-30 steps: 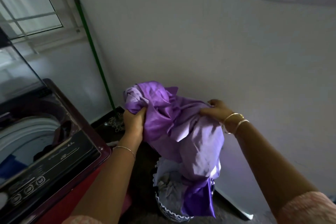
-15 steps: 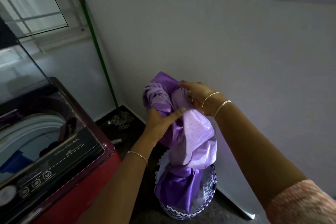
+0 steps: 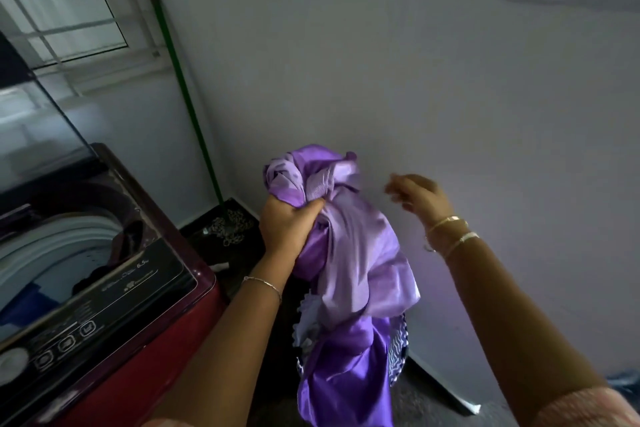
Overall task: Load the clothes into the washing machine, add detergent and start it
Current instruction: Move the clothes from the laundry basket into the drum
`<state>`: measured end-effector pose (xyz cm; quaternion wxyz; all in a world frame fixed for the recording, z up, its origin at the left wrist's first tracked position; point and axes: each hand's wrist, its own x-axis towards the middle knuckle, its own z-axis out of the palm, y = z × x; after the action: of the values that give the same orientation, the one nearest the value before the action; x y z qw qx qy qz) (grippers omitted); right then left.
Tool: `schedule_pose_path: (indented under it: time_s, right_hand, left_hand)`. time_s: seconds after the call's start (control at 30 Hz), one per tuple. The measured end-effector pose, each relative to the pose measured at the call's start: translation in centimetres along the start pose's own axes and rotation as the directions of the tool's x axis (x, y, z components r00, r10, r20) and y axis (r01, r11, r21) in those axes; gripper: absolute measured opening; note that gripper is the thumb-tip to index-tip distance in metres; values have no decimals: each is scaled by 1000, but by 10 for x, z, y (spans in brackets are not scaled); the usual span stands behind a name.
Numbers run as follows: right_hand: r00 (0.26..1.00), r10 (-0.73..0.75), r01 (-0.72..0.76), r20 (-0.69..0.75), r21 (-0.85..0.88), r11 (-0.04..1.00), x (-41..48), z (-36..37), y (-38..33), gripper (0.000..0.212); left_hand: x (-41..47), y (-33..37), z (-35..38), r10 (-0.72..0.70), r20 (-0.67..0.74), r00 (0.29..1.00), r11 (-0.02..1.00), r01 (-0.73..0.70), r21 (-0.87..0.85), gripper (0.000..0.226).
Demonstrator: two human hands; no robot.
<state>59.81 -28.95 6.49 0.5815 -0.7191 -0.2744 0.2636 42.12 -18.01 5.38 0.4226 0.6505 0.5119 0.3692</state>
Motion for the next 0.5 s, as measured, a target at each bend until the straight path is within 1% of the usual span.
schedule_pose_path:
  time_s: [0.03, 0.07, 0.1, 0.13, 0.17, 0.2, 0.23, 0.27, 0.3, 0.33, 0.37, 0.43, 0.5]
  right_hand:
    - [993, 91, -80, -76, 133, 988, -7, -8, 15, 38]
    - [977, 210, -191, -31, 303, 934, -19, -14, 32, 48]
    - [943, 317, -327, 99, 447, 833, -34, -16, 49, 54]
    - [881, 398, -473, 256, 496, 728, -53, -14, 63, 58]
    - [794, 450, -603, 409, 431, 671, -68, -9, 79, 62]
    - [695, 485, -696, 531, 327, 639, -81, -3, 94, 71]
    - [596, 504, -759, 625, 235, 607, -90, 4, 109, 82]
    - [516, 512, -806, 687, 185, 563, -95, 10, 122, 93]
    - [467, 510, -840, 722, 183, 511, -97, 16, 131, 100]
    - [450, 493, -864, 745, 222, 452, -98, 22, 135, 103]
    - [466, 492, -870, 735, 282, 403, -97, 28, 138, 105]
    - [538, 535, -843, 652, 415, 342, -91, 36, 139, 111]
    - [596, 570, -795, 565, 513, 322, -81, 40, 137, 117]
  left_hand:
    - [2, 2, -1, -8, -40, 999, 999, 7, -35, 32]
    - [4, 4, -1, -15, -84, 996, 997, 9, -74, 36]
    - [5, 5, -1, -18, -117, 993, 994, 6, -109, 38]
    - [7, 6, -1, -20, -143, 989, 991, 0, -137, 39]
    - [8, 7, 0, -26, -158, 987, 987, 0, -163, 39]
    - [9, 7, 2, -32, -165, 986, 983, 1, -185, 40]
    - [10, 7, 4, -40, -170, 985, 978, 3, -209, 40]
    - [10, 8, 5, -43, -175, 984, 974, 2, -227, 40]
    - [10, 9, 6, -47, -179, 983, 969, 1, -246, 39]
    - [9, 10, 7, -41, -184, 982, 965, -9, -263, 37]
    - [9, 11, 8, -39, -183, 982, 958, -16, -287, 34]
    - [10, 10, 9, -54, -154, 987, 941, -1, -338, 26]
    - [10, 6, 6, -87, -99, 991, 921, 42, -386, 28]
